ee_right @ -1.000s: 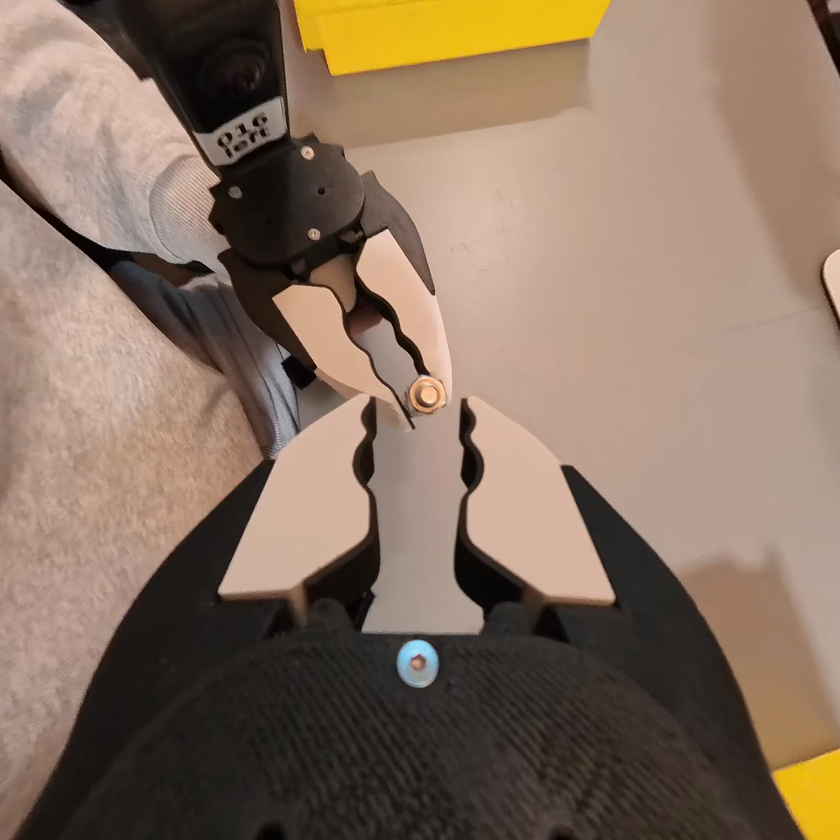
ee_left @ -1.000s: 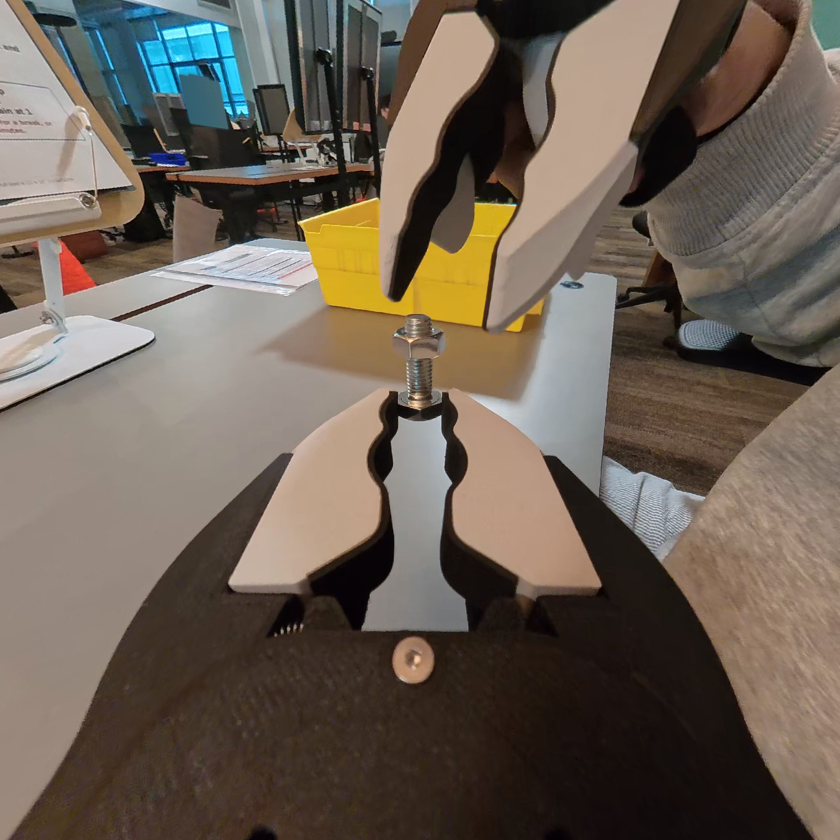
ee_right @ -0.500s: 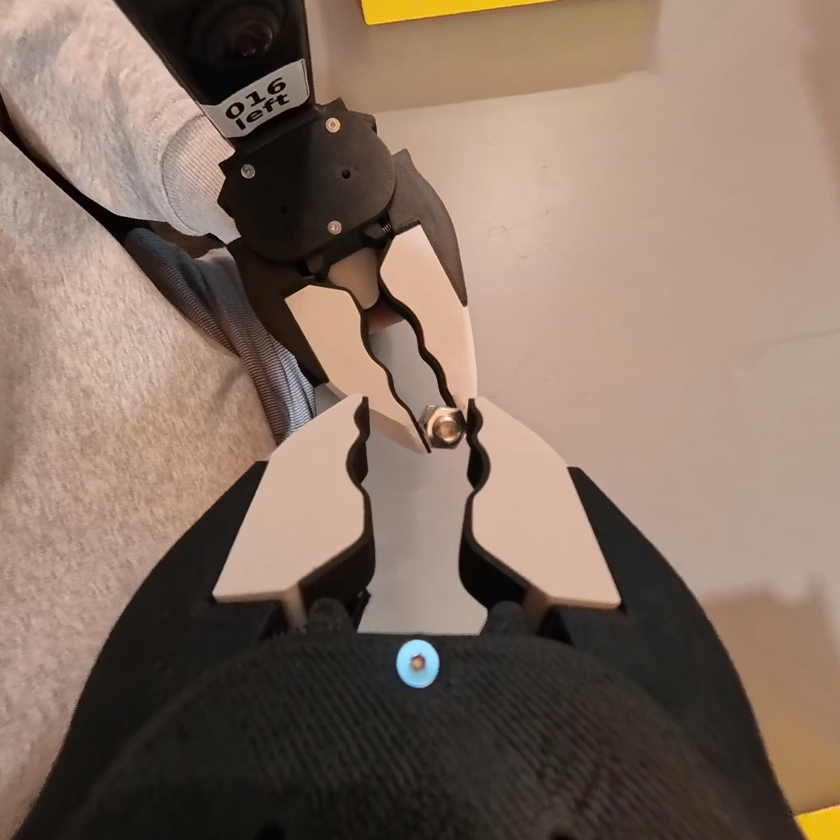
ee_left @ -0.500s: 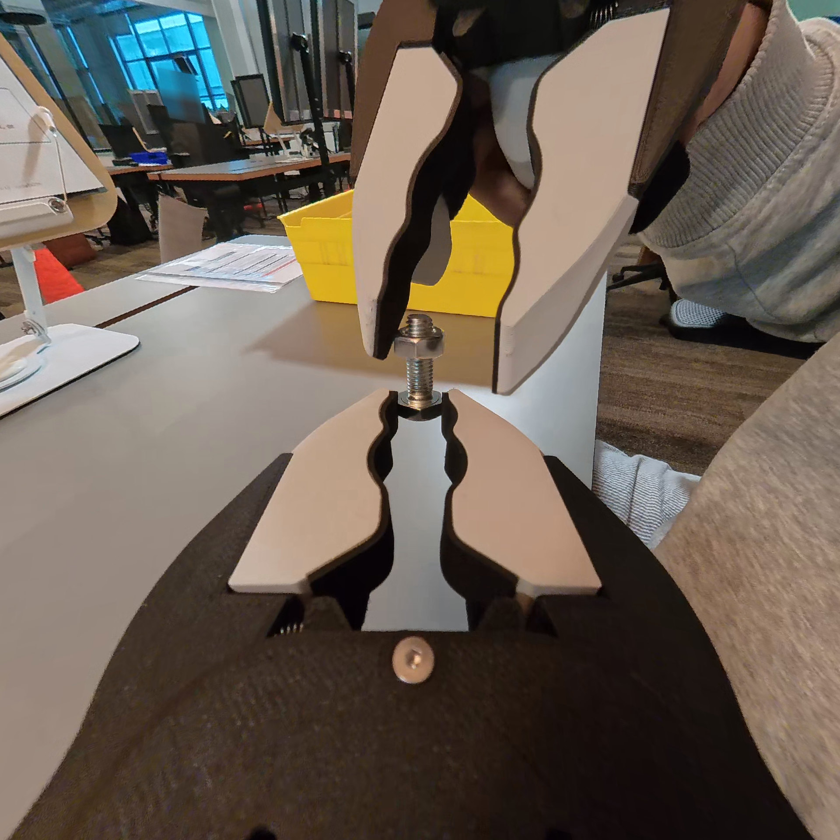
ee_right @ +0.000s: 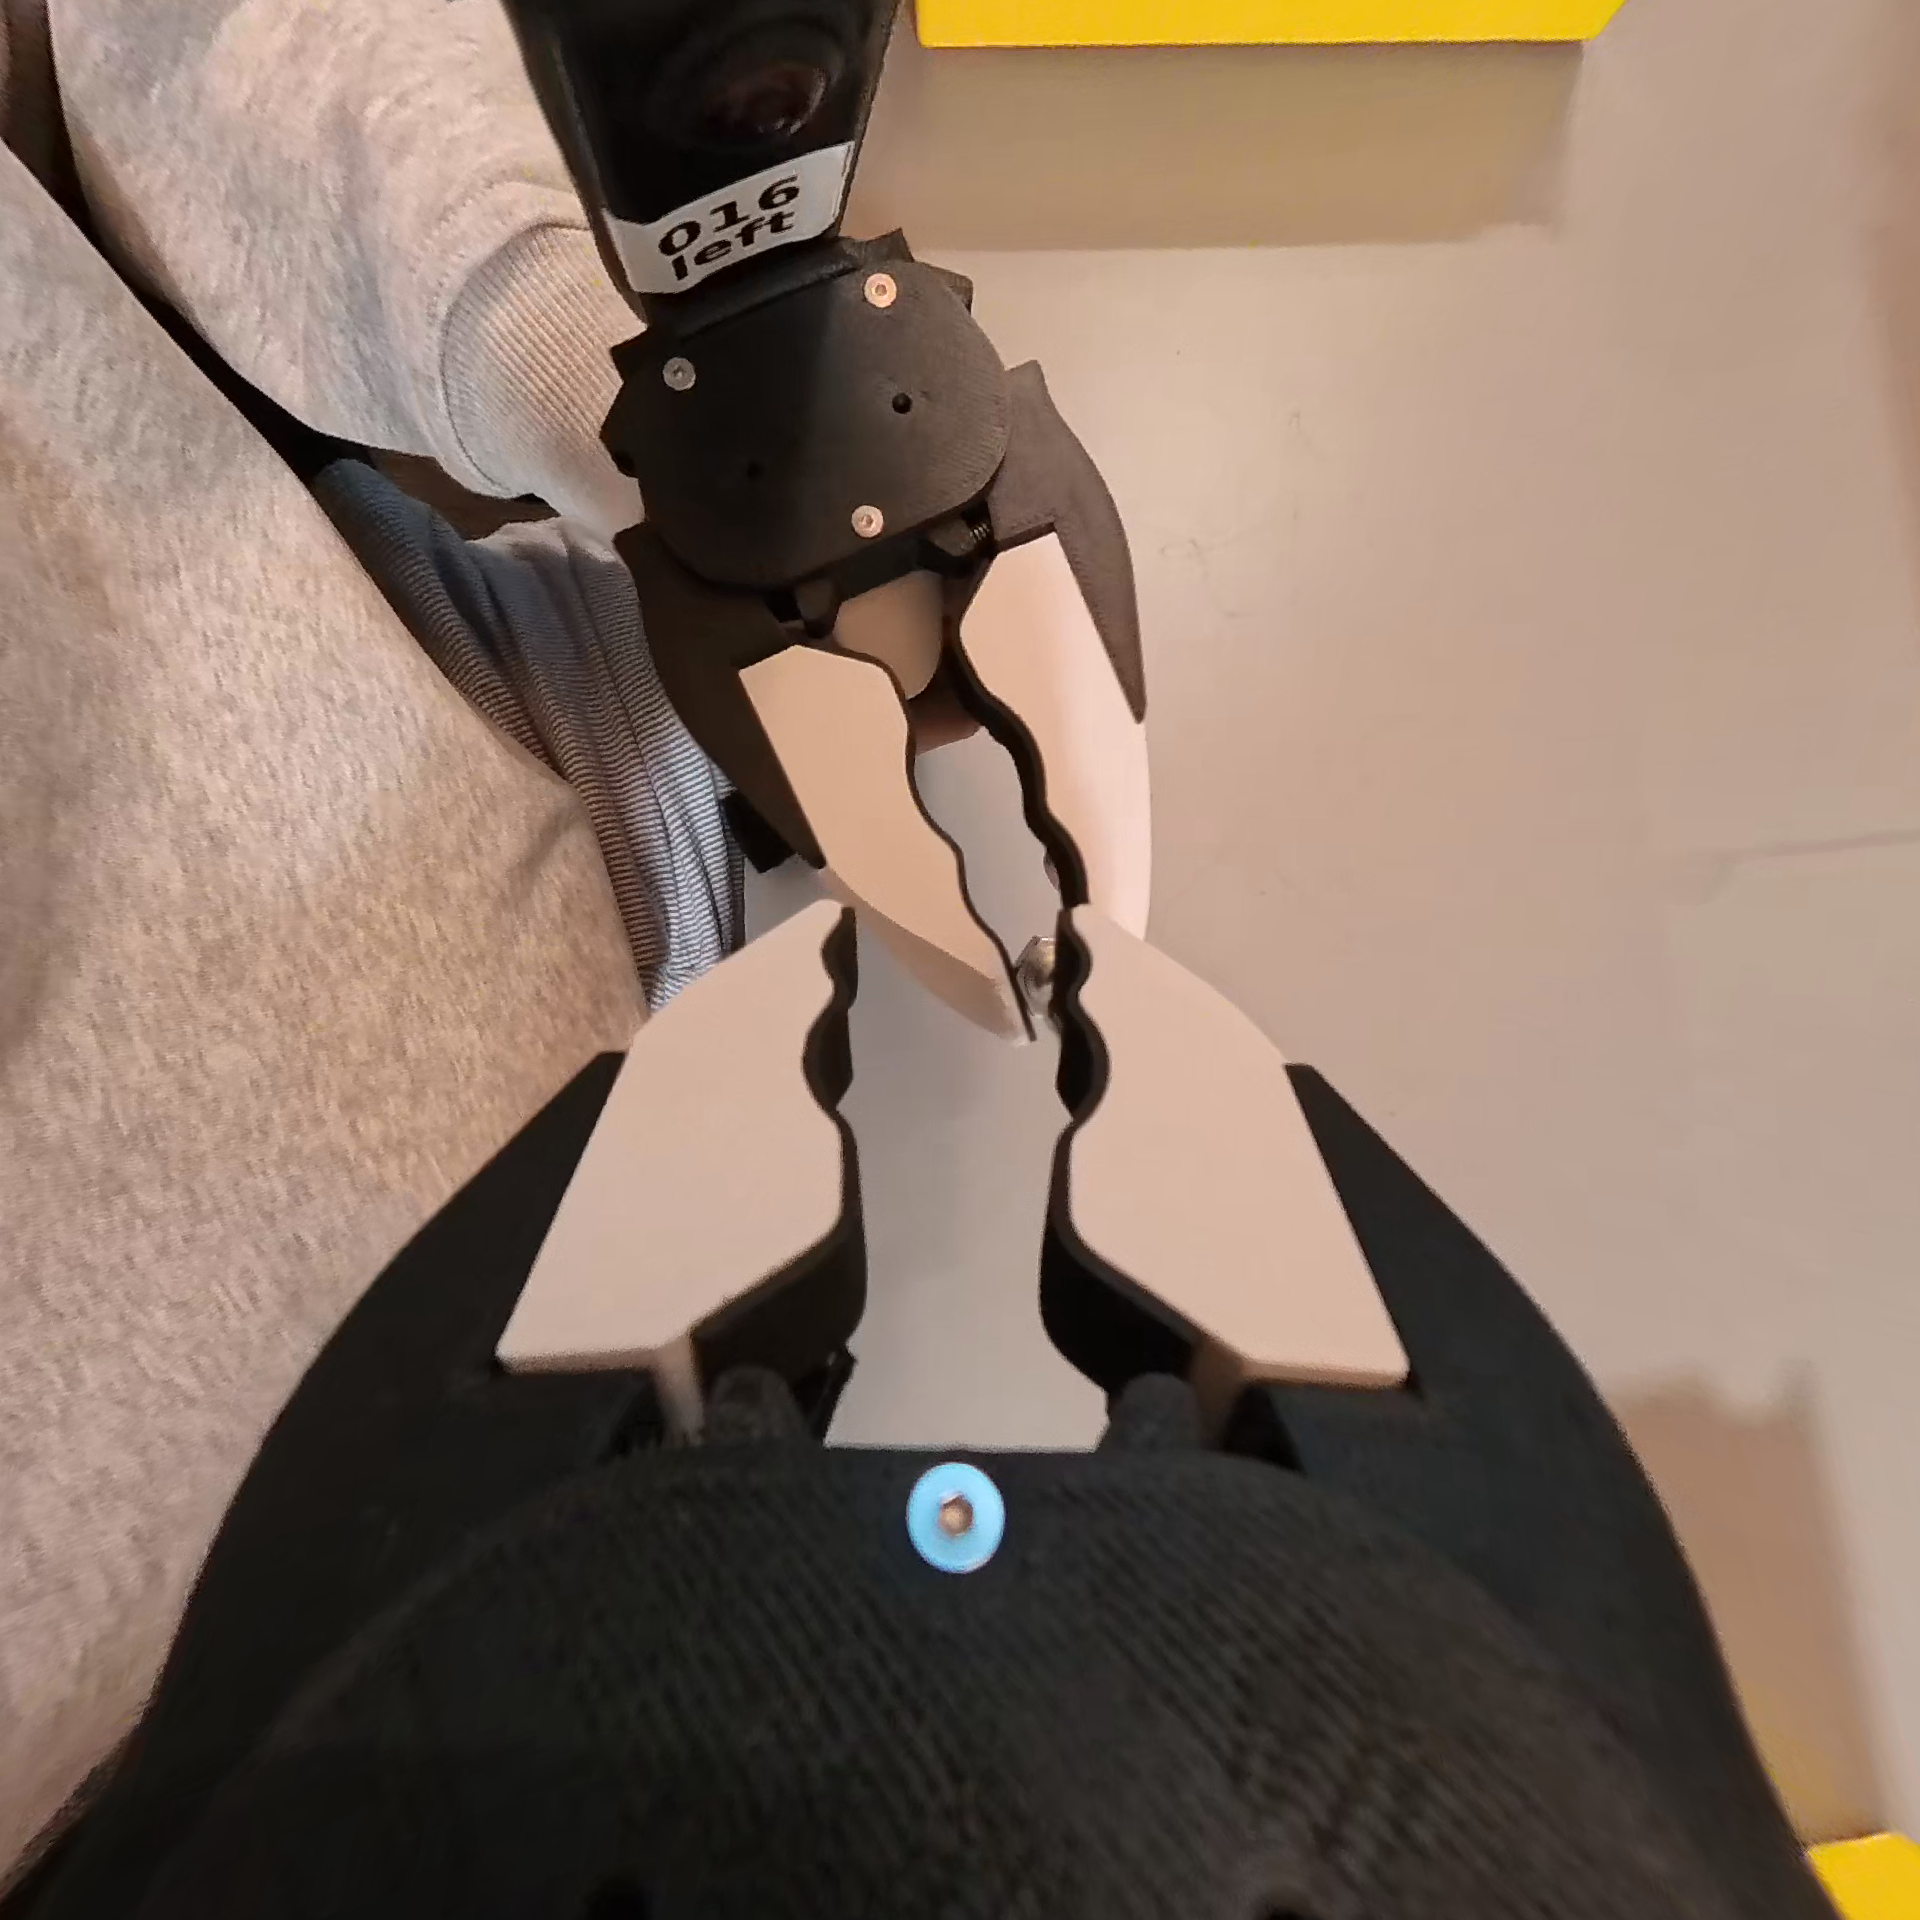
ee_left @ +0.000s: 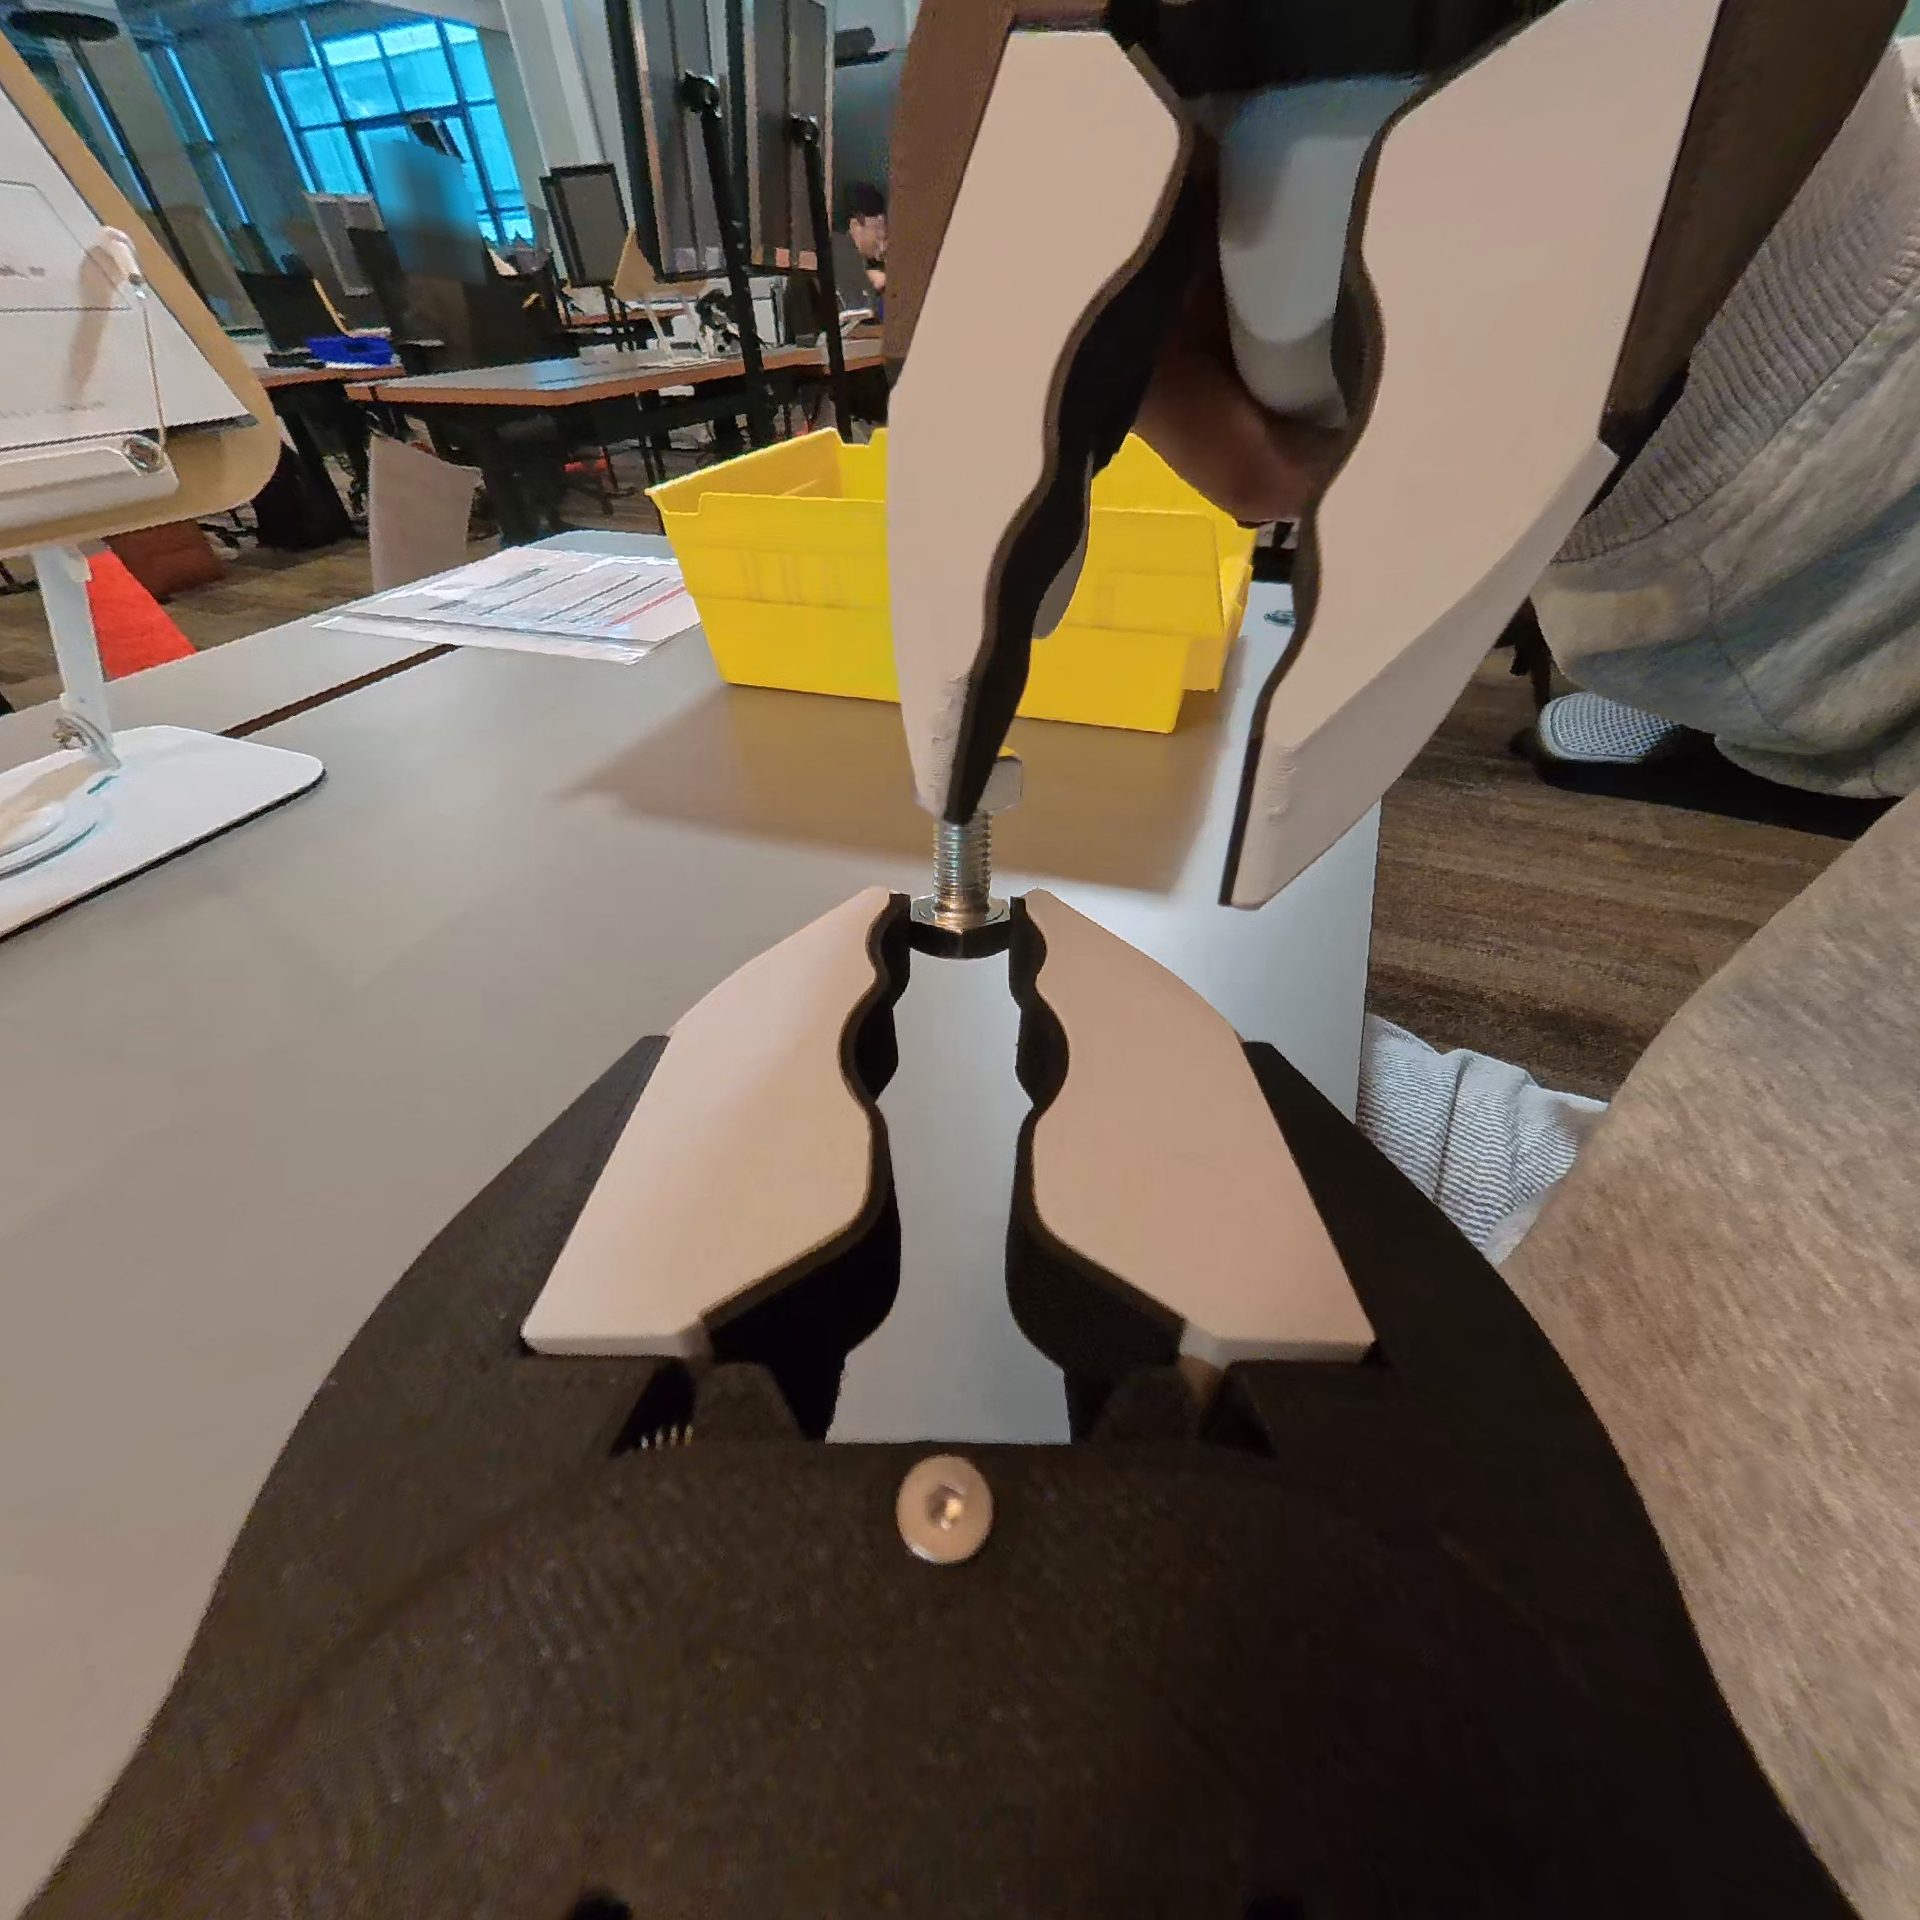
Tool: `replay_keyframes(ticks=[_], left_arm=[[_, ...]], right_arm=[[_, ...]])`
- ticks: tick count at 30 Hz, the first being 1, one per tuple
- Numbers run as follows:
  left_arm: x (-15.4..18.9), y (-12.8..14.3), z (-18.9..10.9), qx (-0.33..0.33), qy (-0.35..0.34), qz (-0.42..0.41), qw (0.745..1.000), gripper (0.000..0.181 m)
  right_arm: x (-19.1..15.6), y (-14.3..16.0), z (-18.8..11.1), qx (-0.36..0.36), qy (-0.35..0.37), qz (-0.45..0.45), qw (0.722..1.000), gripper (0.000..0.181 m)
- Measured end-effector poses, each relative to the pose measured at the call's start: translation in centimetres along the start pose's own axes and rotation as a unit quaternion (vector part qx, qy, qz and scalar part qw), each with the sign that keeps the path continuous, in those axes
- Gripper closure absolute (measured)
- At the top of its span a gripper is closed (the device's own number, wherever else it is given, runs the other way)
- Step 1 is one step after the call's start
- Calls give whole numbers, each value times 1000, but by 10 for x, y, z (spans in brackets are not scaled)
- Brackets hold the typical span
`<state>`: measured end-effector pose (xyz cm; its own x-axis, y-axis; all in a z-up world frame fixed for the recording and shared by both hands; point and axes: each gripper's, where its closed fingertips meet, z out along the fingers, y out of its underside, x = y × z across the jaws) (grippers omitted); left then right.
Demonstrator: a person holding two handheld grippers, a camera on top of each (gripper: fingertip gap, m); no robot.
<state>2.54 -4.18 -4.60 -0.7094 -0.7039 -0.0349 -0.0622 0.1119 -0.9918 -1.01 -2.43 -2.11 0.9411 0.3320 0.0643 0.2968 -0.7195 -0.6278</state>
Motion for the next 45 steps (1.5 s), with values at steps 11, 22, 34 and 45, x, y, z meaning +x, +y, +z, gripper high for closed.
replay_keyframes(ticks=[11,22,34,45], left_arm=[[-7,-5,-3,19,-12,-23,999,162],[-8,-14,-7,48,-6,-37,998,162],[-8,-12,-7,42,-12,-24,999,162],[0,-8,-3,27,-4,-3,1000,162]], right_arm=[[-3,6,-7,-21,-2,-11,1000,150],[9,10,-13,-16,19,3,1000,145],[13,6,-11,2,26,8,1000,140],[11,2,-7,10,28,-2,1000,135]])
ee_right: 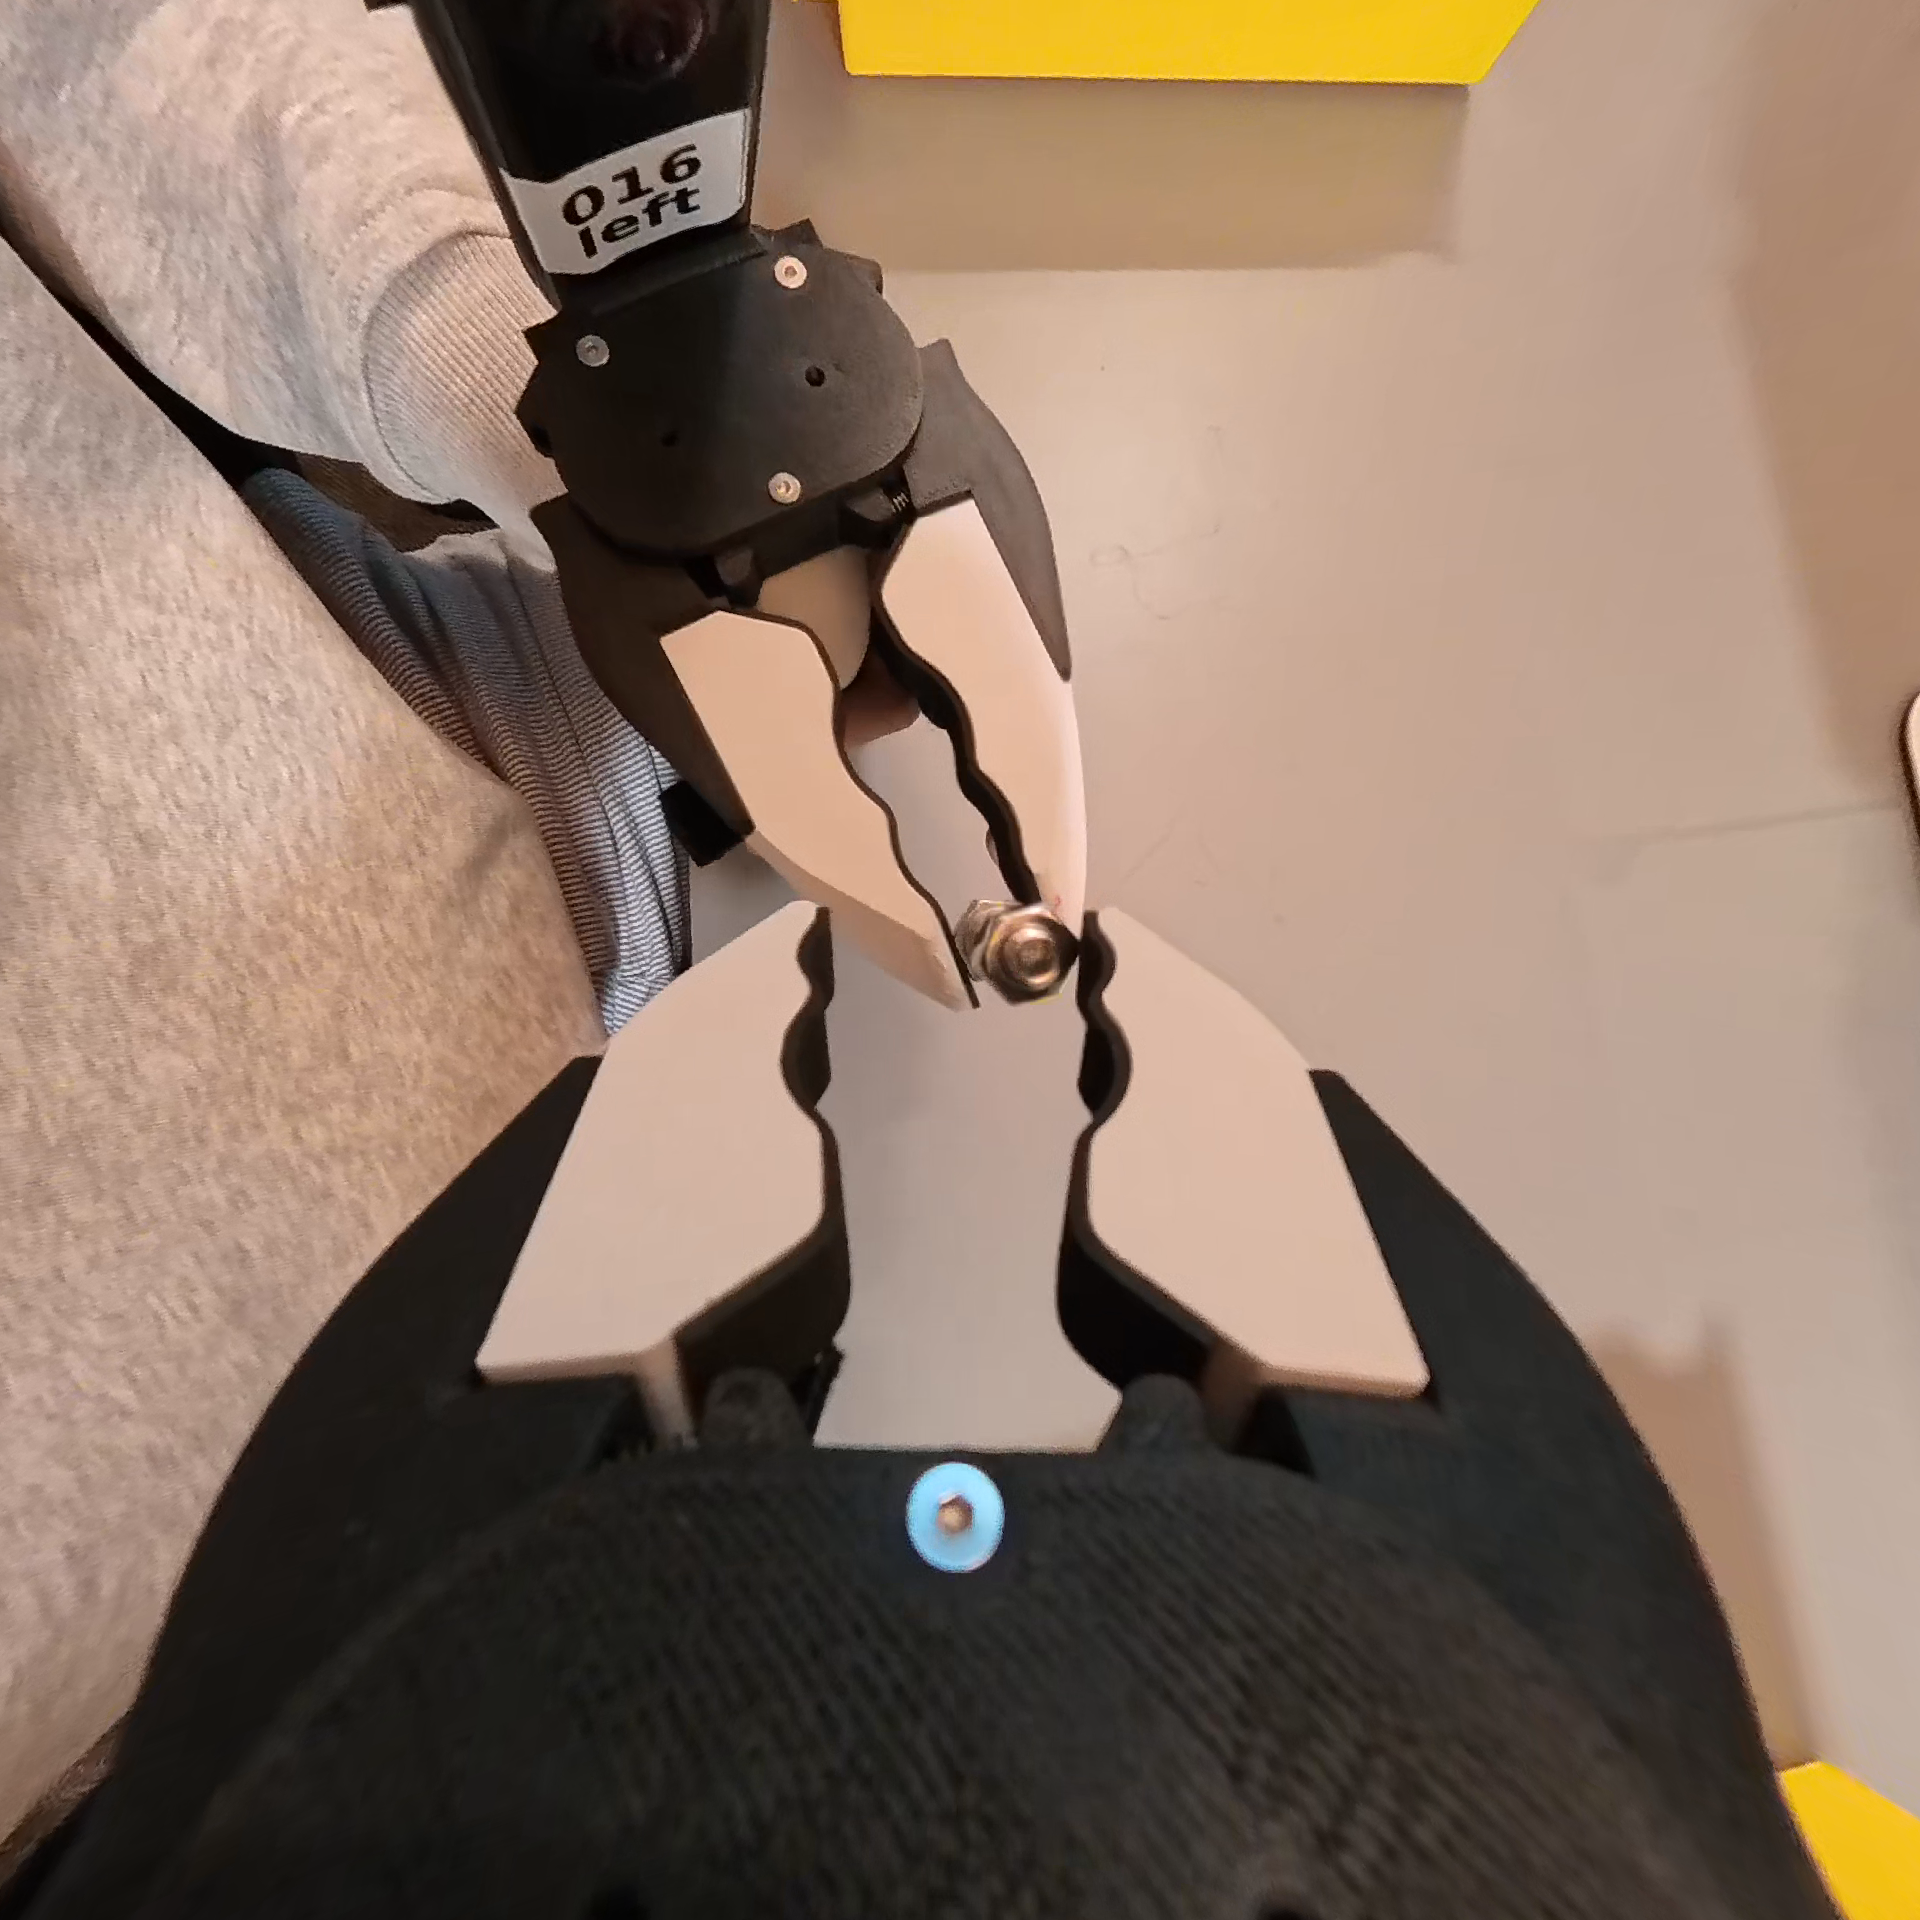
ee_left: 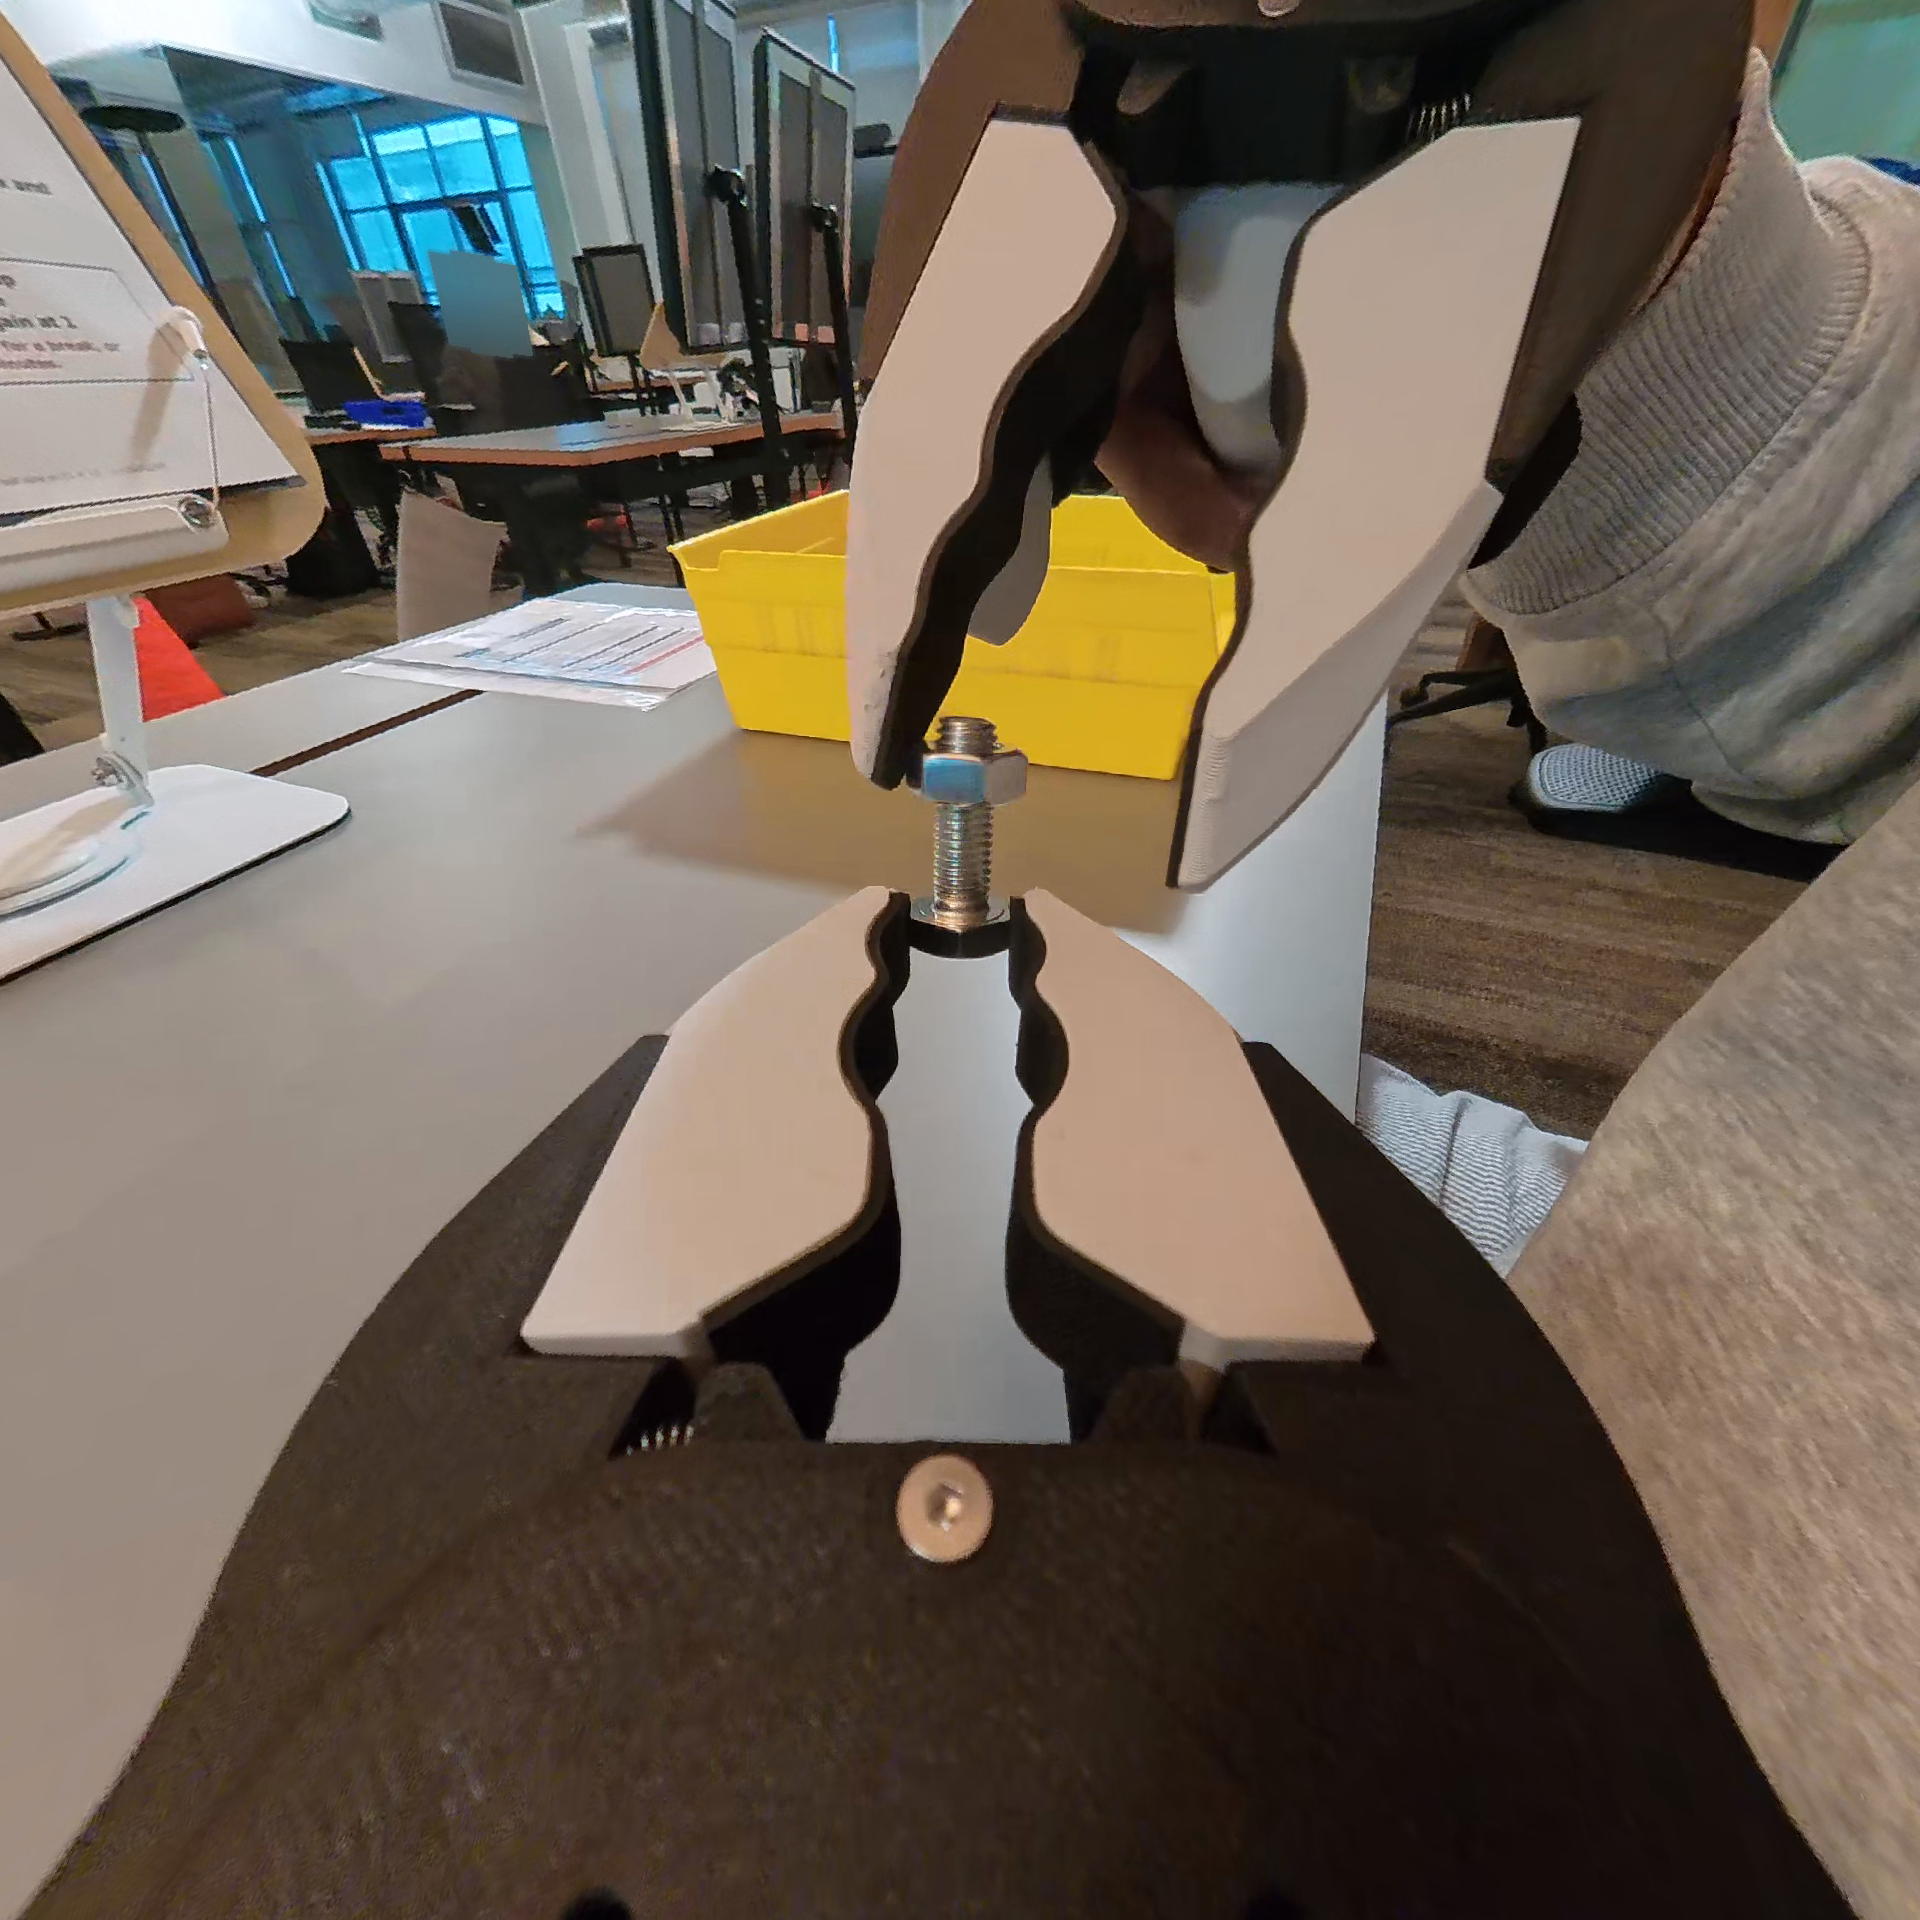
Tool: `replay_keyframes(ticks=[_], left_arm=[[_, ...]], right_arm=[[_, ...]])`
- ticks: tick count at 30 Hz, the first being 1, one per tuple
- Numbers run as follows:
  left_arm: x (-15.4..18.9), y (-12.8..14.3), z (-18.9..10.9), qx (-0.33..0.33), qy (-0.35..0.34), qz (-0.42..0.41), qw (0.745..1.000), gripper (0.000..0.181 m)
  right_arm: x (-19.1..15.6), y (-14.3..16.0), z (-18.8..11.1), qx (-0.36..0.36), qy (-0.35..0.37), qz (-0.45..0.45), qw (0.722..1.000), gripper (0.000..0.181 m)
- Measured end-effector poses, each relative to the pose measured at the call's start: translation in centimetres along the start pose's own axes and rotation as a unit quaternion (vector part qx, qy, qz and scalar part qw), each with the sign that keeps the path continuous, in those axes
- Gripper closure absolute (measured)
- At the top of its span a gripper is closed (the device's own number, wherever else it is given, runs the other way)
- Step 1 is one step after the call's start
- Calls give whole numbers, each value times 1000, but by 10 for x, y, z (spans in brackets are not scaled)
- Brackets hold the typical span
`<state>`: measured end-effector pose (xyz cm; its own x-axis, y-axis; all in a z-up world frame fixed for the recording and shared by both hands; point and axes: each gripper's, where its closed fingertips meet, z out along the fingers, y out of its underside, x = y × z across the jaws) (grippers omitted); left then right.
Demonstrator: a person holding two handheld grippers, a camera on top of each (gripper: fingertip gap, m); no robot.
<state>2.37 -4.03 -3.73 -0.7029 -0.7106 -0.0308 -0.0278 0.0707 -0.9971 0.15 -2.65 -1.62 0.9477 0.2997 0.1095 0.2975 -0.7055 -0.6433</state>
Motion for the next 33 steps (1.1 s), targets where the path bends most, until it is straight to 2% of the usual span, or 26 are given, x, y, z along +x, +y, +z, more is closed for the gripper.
replay_keyframes(ticks=[7,16,21,33], left_arm=[[0,2,1,-6,-2,0,1000,162],[-8,0,-1,6,-11,-33,999,162],[-12,-3,-3,16,-16,-44,999,162],[-4,-4,-1,14,0,-28,1000,162]], right_arm=[[-5,-4,3,3,2,-18,1000,133],[-14,-3,-2,-11,-10,-28,999,141],[-6,5,-6,-33,9,-26,999,143],[7,7,-5,-17,16,9,1000,141]])
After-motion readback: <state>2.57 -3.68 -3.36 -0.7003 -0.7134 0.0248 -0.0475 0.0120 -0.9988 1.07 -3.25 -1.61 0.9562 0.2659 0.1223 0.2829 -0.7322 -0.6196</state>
